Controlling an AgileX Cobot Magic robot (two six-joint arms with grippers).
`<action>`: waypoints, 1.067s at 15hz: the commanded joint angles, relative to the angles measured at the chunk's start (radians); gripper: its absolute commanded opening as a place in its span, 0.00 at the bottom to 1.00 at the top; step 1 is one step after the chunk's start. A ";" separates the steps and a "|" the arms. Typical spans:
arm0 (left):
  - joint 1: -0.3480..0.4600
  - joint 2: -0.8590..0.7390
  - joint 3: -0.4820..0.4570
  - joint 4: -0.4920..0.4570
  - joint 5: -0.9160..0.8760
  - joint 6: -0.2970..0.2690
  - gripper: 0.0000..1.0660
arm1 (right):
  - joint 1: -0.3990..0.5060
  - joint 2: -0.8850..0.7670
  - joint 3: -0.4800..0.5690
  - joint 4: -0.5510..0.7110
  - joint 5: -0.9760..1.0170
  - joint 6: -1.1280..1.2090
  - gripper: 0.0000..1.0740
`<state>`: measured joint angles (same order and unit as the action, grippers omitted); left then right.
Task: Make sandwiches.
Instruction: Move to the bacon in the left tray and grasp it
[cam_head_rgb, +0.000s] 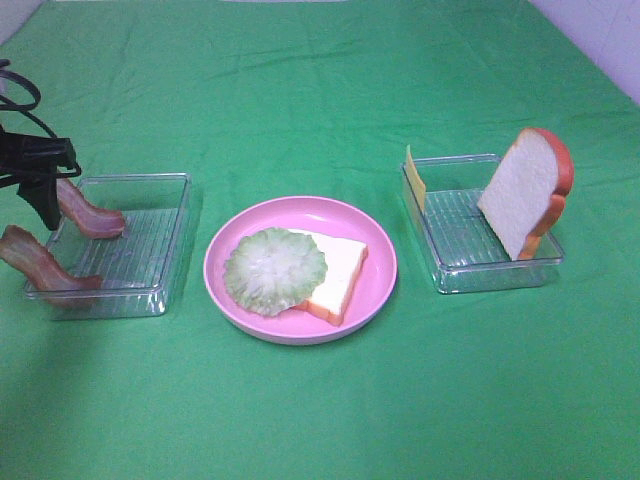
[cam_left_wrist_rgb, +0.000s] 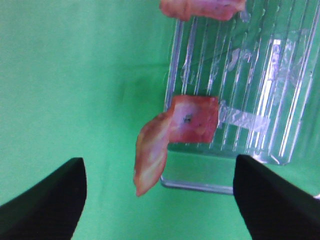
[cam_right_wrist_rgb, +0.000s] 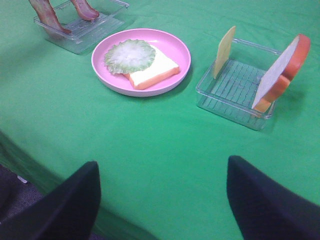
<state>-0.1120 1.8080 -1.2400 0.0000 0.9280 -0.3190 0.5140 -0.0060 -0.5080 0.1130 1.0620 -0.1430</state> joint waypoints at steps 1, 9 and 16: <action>0.001 0.063 -0.005 0.000 -0.065 0.009 0.70 | 0.000 -0.007 0.003 -0.007 0.004 -0.007 0.64; -0.001 0.156 -0.005 -0.060 -0.107 0.020 0.38 | 0.000 -0.007 0.003 -0.007 0.004 -0.007 0.64; -0.001 0.145 -0.005 -0.058 -0.103 0.026 0.35 | 0.000 -0.007 0.003 -0.007 0.004 -0.007 0.64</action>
<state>-0.1120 1.9580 -1.2400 -0.0590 0.8300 -0.2950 0.5140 -0.0060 -0.5080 0.1130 1.0620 -0.1430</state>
